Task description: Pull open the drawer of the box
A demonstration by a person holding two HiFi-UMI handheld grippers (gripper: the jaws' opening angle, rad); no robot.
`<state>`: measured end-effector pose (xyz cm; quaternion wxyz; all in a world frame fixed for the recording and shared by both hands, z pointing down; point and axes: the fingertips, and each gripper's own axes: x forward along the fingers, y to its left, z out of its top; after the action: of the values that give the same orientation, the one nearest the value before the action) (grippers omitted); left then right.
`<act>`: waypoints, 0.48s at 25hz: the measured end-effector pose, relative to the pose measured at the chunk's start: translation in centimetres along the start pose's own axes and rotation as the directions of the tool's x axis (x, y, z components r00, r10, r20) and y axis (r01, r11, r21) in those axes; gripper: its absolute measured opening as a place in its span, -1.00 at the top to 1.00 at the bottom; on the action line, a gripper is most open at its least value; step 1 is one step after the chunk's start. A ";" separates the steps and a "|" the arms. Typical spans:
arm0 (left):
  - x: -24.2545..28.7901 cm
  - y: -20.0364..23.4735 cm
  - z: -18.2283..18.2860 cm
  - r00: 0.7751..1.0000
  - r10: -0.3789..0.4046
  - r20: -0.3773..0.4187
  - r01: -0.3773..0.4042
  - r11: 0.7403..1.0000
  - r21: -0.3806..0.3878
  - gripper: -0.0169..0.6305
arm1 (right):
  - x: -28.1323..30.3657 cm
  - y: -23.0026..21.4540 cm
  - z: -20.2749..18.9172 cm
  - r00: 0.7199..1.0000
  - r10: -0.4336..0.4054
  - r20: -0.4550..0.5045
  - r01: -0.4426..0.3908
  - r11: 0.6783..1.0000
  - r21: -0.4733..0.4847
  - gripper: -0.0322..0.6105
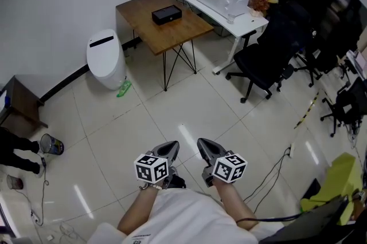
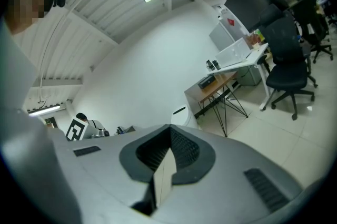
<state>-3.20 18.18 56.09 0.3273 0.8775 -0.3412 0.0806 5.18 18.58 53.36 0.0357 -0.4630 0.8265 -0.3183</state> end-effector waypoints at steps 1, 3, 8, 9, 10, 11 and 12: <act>0.2 0.3 0.2 1.000 -0.002 -0.005 0.002 1.000 0.001 0.94 | 0.4 -0.1 0.2 1.000 -0.004 0.003 0.004 1.000 0.001 0.94; 0.5 1.0 0.7 1.000 -0.007 -0.011 0.007 1.000 0.004 0.94 | 1.3 -0.4 0.7 1.000 -0.013 0.013 0.013 1.000 0.005 0.94; 0.6 2.9 2.9 1.000 -0.023 -0.008 0.023 1.000 0.014 0.94 | 4.2 -0.5 1.9 0.999 -0.024 0.038 0.023 0.999 0.034 0.94; 0.5 3.4 3.3 1.000 -0.028 -0.006 0.028 1.000 0.014 0.94 | 4.8 -0.4 2.0 0.999 -0.020 0.041 0.018 0.999 0.047 0.94; 0.4 3.9 3.7 0.999 -0.031 -0.006 0.031 0.999 0.014 0.94 | 5.4 -0.2 2.0 0.999 -0.016 0.045 0.013 0.998 0.060 0.94; 0.4 4.4 3.9 0.999 -0.032 -0.007 0.032 0.999 0.015 0.94 | 6.0 -0.1 2.0 0.999 -0.013 0.048 0.010 0.997 0.071 0.94; 0.3 4.9 4.2 0.999 -0.030 -0.011 0.030 0.999 0.016 0.94 | 6.4 -0.1 2.0 0.999 -0.014 0.050 0.010 0.997 0.078 0.94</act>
<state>-6.53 12.68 55.54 0.3234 0.8846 -0.3255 0.0831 2.35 12.51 53.33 0.0725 -0.4740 0.8096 -0.3385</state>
